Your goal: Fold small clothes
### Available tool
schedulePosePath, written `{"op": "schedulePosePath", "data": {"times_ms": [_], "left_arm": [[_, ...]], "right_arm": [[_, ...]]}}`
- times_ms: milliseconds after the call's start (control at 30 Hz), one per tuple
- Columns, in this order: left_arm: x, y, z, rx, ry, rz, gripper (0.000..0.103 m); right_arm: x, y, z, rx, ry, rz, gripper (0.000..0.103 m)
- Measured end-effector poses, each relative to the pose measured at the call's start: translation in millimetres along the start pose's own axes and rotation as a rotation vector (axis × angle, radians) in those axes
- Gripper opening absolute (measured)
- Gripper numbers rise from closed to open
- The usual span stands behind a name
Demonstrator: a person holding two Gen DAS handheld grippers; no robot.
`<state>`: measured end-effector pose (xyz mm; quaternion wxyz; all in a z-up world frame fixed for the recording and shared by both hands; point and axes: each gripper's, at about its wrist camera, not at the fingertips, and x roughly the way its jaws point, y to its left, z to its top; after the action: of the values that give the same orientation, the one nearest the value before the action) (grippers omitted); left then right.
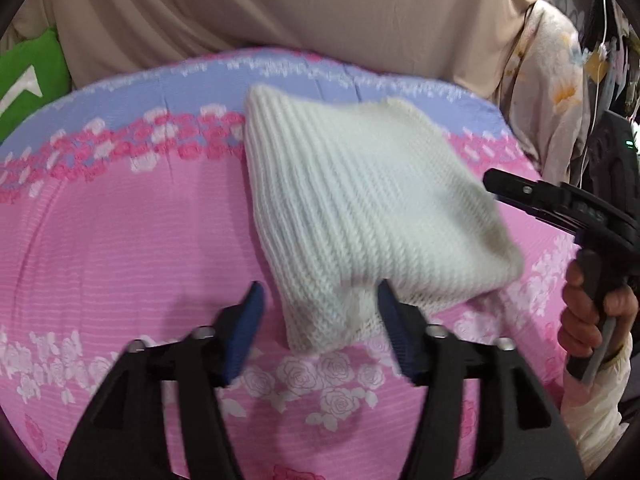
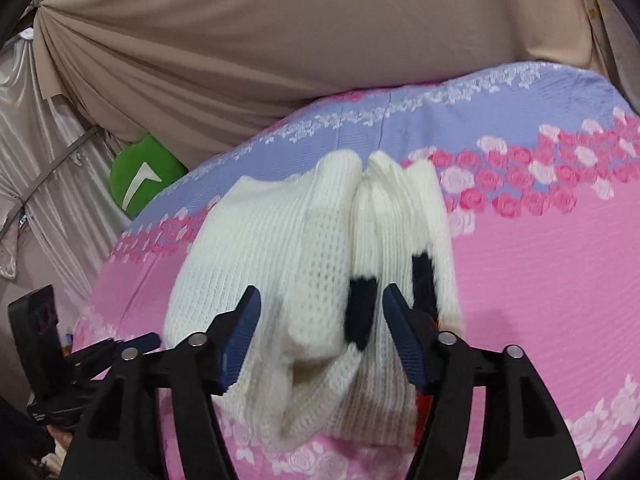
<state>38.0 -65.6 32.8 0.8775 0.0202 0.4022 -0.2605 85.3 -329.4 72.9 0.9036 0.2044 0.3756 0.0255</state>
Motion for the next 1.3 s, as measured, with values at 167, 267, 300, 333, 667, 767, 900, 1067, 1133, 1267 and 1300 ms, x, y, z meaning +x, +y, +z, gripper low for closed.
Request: {"op": "schedulePosePath", "data": {"times_ms": [167, 267, 300, 333, 667, 767, 900, 1067, 1133, 1267, 1300], "left_arm": [[-21, -1, 21, -0.02, -0.087, 0.008, 0.073], [-20, -3, 30, -0.022, -0.093, 0.007, 0.073], [-19, -6, 31, -0.017, -0.096, 0.01, 0.073], [-18, -8, 32, -0.01, -0.097, 0.011, 0.073], [58, -19, 14, 0.012, 0.071, 0.048, 0.074], [57, -15, 12, -0.002, 0.078, 0.035, 0.075], [40, -13, 11, -0.003, 0.051, 0.002, 0.073], [48, -31, 8, 0.049, 0.076, 0.016, 0.072], [58, -30, 3, 0.061, 0.113, 0.031, 0.064], [57, -21, -5, 0.044, 0.129, 0.03, 0.064], [58, -20, -6, 0.038, 0.132, 0.024, 0.064]], "right_arm": [[63, -7, 16, 0.015, 0.169, 0.017, 0.066], [54, 5, 27, -0.016, 0.128, 0.071, 0.024], [37, 8, 34, -0.02, 0.071, 0.114, 0.022], [18, 7, 41, -0.014, 0.01, 0.158, 0.021], [27, -73, 14, 0.176, 0.044, 0.033, 0.027], [-11, -54, 5, 0.112, -0.043, -0.001, 0.032], [-33, -39, -33, 0.051, -0.032, 0.001, 0.048], [-23, -24, -62, -0.019, 0.005, -0.043, 0.01], [-36, -22, -64, -0.005, -0.036, -0.003, 0.009], [-42, -39, -73, 0.041, -0.027, -0.025, 0.008], [-23, -50, -80, 0.055, 0.033, -0.087, 0.008]]}}
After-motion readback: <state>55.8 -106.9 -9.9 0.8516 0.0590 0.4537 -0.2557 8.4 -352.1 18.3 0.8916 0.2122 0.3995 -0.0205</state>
